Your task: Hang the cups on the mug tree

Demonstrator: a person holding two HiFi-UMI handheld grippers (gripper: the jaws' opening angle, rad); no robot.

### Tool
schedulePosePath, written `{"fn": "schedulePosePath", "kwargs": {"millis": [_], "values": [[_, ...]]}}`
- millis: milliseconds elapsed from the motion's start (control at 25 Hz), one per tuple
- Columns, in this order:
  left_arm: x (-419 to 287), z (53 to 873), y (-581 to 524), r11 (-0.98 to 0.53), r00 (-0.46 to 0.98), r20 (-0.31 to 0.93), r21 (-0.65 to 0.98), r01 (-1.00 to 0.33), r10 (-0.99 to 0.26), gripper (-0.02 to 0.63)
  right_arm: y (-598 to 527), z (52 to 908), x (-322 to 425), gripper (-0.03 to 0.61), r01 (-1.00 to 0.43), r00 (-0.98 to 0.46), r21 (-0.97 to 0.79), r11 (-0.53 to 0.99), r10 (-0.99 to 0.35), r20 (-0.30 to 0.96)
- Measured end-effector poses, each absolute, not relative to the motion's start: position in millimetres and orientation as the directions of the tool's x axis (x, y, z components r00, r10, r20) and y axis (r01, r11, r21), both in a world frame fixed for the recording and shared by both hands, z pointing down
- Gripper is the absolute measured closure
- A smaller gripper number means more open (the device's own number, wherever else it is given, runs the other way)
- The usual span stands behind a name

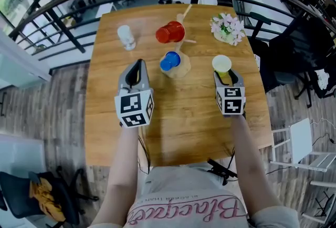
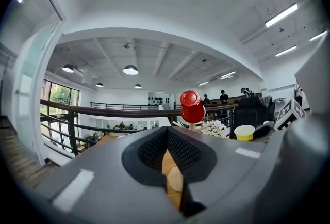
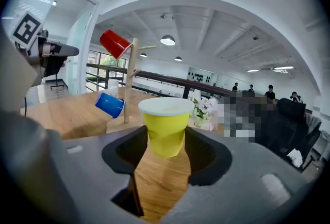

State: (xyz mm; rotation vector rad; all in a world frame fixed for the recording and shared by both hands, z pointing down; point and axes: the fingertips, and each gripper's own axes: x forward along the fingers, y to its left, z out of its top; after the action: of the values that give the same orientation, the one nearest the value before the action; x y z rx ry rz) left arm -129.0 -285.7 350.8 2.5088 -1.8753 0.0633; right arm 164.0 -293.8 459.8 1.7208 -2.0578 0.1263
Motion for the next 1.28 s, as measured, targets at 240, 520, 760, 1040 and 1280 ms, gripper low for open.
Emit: {"fn": "schedulePosePath", "kwargs": {"millis": [240,520,760,1040,1280], "values": [[-139,344,-288,-0.258,0.258,0.023,-0.015,-0.966,-0.966,0.597,-312,440,148,0.360,-0.907,-0.127,0.325,0.269,-0.908,0.399],[-155,345,-287,-0.234,0.233,0.023,-0.006,-0.972,-0.972,0.597,-328,426,126,0.360,-0.814,-0.111,0.480,0.328,-0.898,0.425],[-164,346,-288,-0.227,0.227,0.025,0.003,-0.974,-0.974,0.597,-345,425,112,0.360,-0.738,-0.065,0.572,0.358,-0.882,0.467],[-167,348,-286,-0.228,0.228,0.025,0.009,-0.974,-0.973,0.597,-359,418,97,0.359,-0.703,-0.067,0.604,0.376,-0.880,0.470],[-171,349,-284,-0.230,0.230,0.028,0.006,-0.973,-0.973,0.597,-370,409,84,0.357,-0.537,-0.022,0.749,0.388,-0.894,0.447]]}}
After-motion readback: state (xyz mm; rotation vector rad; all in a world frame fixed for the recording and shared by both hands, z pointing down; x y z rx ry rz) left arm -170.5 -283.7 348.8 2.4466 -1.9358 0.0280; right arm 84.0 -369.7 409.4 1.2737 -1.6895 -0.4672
